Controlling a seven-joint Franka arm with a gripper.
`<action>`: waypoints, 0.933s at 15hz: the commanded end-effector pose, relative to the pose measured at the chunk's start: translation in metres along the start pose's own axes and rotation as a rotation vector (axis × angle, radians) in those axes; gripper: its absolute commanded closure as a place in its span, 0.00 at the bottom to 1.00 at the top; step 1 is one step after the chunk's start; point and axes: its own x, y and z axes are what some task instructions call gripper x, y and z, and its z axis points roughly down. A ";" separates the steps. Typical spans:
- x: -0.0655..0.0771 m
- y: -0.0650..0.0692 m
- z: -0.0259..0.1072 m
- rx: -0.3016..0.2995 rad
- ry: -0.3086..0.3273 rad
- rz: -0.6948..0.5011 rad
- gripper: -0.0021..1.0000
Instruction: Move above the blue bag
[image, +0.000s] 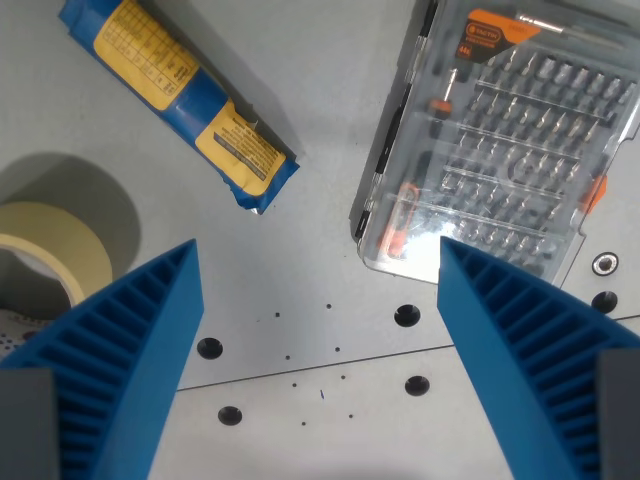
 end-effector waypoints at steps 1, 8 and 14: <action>0.000 0.000 -0.001 0.000 0.004 0.001 0.00; 0.000 -0.001 0.000 0.000 0.003 -0.026 0.00; 0.003 -0.005 0.007 -0.001 0.009 -0.113 0.00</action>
